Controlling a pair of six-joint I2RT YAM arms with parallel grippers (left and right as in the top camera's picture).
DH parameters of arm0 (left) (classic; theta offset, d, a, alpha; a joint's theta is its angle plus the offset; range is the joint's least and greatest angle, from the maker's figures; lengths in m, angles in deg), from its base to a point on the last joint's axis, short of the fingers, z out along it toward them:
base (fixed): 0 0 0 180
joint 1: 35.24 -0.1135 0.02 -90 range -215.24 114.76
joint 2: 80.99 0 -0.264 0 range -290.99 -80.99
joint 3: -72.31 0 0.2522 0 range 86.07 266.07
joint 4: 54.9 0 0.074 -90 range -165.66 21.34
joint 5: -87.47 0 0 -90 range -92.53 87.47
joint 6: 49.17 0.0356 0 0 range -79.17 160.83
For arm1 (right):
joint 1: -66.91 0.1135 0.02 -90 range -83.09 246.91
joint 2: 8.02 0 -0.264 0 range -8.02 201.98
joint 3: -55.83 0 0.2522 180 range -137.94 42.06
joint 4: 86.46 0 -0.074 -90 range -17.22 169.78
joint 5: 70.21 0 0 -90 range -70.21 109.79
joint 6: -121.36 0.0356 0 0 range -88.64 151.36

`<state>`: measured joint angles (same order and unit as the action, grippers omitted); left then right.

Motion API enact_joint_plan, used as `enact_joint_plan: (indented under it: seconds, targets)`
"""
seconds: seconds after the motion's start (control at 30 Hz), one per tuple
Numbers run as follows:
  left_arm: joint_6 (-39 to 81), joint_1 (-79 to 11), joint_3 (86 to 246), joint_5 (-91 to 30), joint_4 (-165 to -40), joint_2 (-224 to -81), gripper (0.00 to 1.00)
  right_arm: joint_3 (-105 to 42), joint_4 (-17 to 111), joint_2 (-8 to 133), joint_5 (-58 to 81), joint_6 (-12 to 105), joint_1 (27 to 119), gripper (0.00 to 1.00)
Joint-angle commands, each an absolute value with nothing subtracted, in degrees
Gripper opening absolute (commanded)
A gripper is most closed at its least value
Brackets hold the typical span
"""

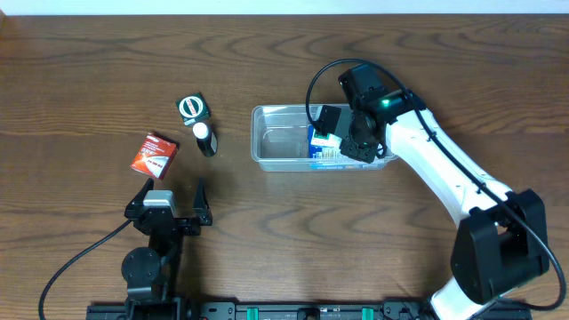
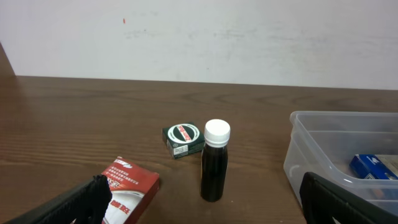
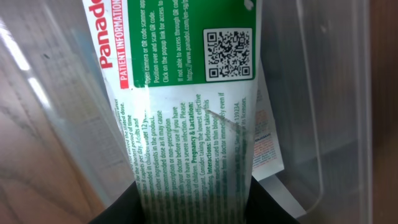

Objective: Pack container
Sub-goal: 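Carry the Panadol box over the container with the right gripper, then lower the Panadol box into the container beside the blue box, release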

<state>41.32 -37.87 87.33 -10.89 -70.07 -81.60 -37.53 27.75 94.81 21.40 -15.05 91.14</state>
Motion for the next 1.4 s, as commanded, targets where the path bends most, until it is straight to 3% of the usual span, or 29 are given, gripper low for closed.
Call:
enact_joint_plan:
  seconds: [0.0,0.37,0.7,1.13,1.37]
  targets:
    - [42.30,-38.22,86.30,-11.29,-72.02,-81.29,0.98,-37.75,28.14,96.27,22.31,-16.58,89.48,0.18]
    - [42.30,-38.22,86.30,-11.29,-72.02,-81.29,0.98,-37.75,28.80,97.13,19.93,-19.77,85.09,0.24]
    - [42.30,-38.22,86.30,-11.29,-72.02,-81.29,0.98,-37.75,29.12,97.13,19.58,-20.12,84.06,0.42]
    - [42.30,-38.22,86.30,-11.29,-72.02,-81.29,0.98,-37.75,29.12,97.13,19.78,-20.10,84.02,0.48]
    - [42.30,-38.22,86.30,-11.29,-72.02,-81.29,0.98,-37.77,30.02,97.11,18.75,-17.39,84.28,0.59]
